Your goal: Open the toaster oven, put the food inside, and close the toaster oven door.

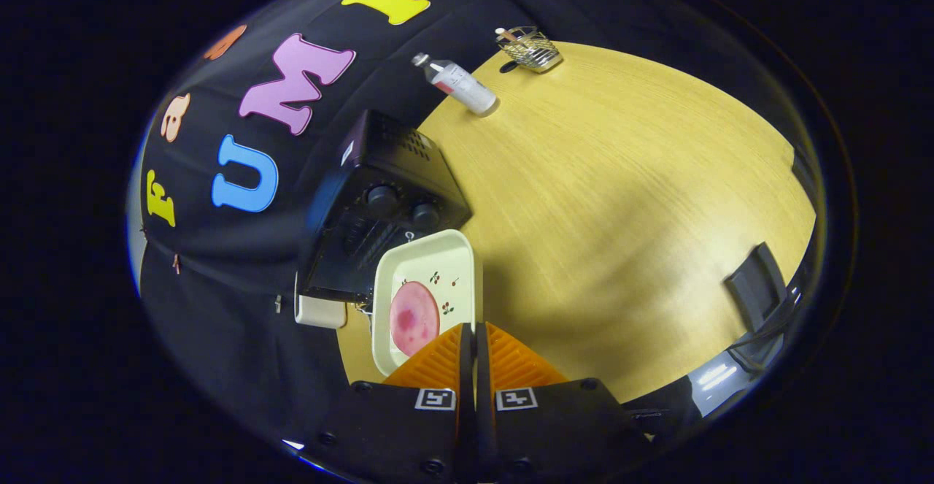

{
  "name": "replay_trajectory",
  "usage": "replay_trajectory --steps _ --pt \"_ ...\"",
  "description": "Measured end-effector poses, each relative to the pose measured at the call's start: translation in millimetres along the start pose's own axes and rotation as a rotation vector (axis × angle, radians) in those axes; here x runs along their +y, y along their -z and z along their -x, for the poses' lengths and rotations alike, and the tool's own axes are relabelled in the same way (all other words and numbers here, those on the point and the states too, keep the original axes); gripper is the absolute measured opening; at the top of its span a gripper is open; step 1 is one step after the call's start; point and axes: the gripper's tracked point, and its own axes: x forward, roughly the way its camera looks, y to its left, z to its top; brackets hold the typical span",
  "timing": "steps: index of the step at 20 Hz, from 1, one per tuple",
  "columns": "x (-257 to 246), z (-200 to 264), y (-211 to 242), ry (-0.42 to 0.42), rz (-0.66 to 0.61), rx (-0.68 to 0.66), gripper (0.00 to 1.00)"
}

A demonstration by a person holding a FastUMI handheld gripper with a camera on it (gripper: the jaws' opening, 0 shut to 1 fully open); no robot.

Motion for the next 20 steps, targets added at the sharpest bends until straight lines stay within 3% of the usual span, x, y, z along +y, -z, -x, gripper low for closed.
replay_trajectory --steps 6,20 --pt "58 -58 24 -0.018 -0.004 -0.054 0.05" --pt "129 -182 -3 -0.046 -0.214 -0.257 0.05"
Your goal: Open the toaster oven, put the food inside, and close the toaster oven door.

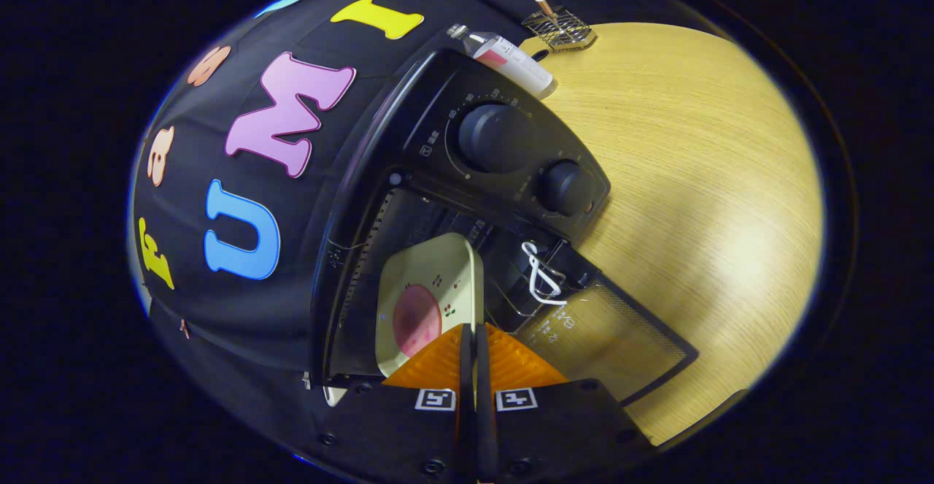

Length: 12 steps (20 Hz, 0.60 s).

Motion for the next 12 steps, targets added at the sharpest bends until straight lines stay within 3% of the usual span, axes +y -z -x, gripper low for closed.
replay_trajectory --steps 10,12 --pt "8 -31 -2 0.051 -0.068 -0.026 0.06" --pt "14 -28 -3 0.045 -0.065 -0.044 0.10"
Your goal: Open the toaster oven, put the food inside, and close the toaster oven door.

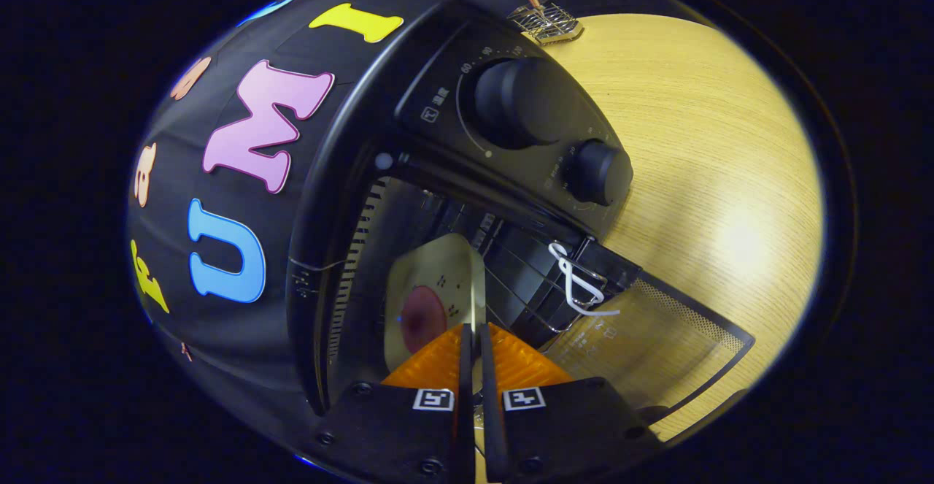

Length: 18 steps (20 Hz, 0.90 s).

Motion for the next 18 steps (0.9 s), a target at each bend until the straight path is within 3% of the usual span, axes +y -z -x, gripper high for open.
replay_trajectory --steps 2,6,10,15,18 --pt "2 7 -1 -0.017 0.019 -0.010 0.22" --pt "2 31 11 -0.028 0.107 0.010 0.79" --pt "-9 68 31 -0.027 0.276 0.056 0.97" --pt "-45 106 45 0.007 0.488 0.067 0.98" --pt "-81 119 56 0.069 0.616 0.100 0.99"
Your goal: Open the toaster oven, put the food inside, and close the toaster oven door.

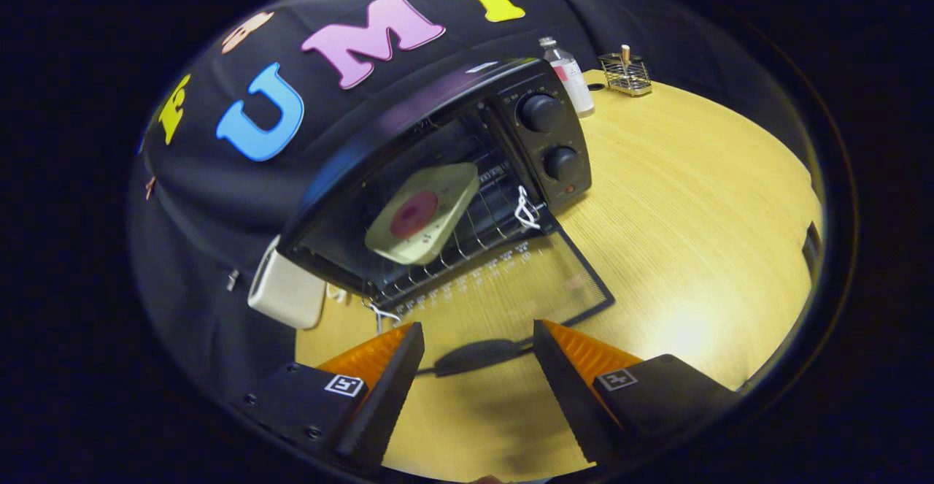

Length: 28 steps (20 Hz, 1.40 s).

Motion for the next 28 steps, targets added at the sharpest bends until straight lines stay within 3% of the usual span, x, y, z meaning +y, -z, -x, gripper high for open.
replay_trajectory --steps 6,10,20,28 --pt "-44 12 51 0.105 0.265 0.061 0.99" --pt "-41 3 61 0.134 0.413 0.053 0.99" --pt "-21 -39 53 0.145 0.417 0.046 0.99" --pt "-12 -31 41 0.108 0.528 0.011 0.98"
